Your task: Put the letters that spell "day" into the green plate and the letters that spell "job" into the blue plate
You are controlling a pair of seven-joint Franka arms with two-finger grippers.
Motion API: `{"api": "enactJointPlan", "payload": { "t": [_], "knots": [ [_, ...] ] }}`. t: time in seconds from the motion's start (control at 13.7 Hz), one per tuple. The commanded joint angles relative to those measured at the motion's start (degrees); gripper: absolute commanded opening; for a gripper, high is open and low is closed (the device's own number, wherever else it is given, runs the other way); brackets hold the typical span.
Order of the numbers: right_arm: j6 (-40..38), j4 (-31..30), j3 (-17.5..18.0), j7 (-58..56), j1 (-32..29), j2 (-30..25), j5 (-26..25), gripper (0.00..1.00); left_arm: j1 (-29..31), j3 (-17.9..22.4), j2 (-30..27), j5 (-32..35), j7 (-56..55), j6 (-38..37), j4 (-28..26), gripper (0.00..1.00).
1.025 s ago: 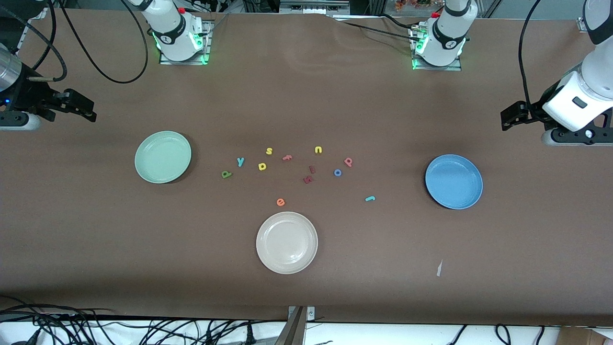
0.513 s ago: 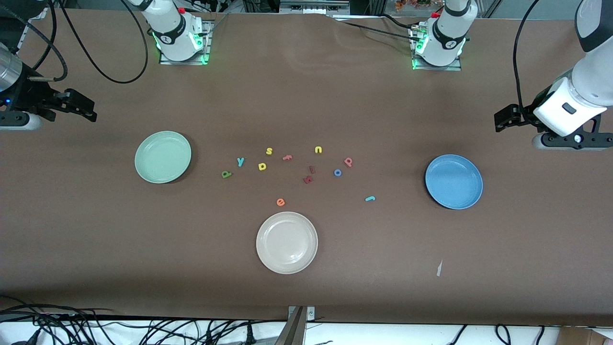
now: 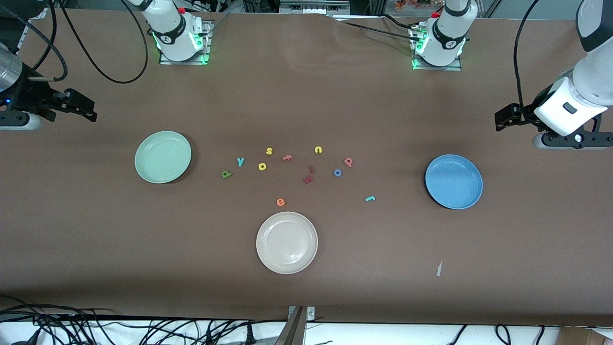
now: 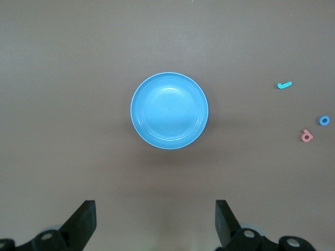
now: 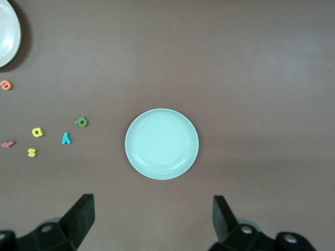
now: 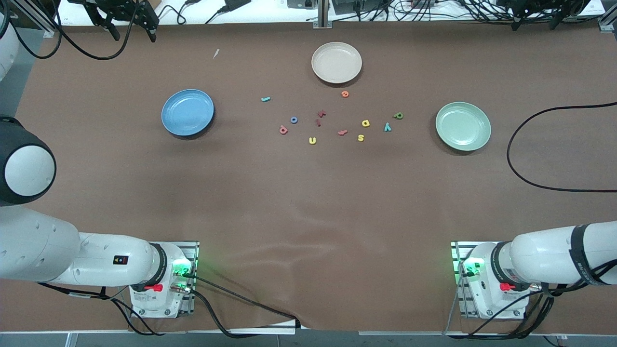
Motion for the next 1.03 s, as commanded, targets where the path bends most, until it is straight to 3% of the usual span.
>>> {"api": "enactJointPlan", "payload": {
  "t": [0.0,0.95],
  "knots": [
    [-1.1,0.9,0.1,-0.5,0.0,-0.2,0.4,1.00,0.1,0.2,0.6,-1.2,0.0,-1.3,1.6,1.00],
    [-1.2,0.9,0.1,-0.5,0.0,-0.2,0.4,1.00,3.4,0.6,0.6,-4.3,0.7,-2.5,1.9,1.00]
  ]
}}
